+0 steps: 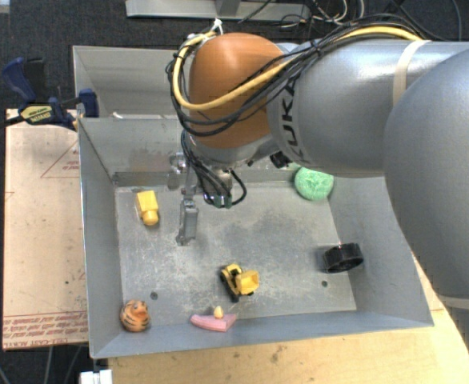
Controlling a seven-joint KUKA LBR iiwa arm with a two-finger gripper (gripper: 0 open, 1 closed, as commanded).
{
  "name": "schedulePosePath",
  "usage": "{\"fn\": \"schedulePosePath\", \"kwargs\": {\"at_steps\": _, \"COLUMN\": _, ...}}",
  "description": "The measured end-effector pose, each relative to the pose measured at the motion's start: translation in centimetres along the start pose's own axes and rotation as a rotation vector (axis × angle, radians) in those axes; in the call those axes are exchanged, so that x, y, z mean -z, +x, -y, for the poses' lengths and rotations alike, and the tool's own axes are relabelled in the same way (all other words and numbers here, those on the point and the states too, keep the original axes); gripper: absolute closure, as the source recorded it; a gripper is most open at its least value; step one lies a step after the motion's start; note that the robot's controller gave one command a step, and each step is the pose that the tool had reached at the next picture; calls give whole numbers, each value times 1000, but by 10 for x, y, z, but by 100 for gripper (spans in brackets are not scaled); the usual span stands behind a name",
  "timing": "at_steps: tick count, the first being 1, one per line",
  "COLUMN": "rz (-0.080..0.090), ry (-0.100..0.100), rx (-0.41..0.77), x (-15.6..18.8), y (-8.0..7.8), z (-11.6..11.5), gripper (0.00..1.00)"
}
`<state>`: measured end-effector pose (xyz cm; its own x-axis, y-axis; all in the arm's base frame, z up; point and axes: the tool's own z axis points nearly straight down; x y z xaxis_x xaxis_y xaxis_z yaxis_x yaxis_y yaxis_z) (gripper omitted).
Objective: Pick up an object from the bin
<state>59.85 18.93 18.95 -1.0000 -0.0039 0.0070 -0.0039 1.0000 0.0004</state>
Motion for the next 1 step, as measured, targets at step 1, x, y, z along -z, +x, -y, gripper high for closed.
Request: {"fn": "schedulePosePath", "kwargs": {"at_steps": 1, "rz": 8, "ry": -1, "rx": -3, "x": 5, "y": -2, "z": 1, "gripper": 0}}
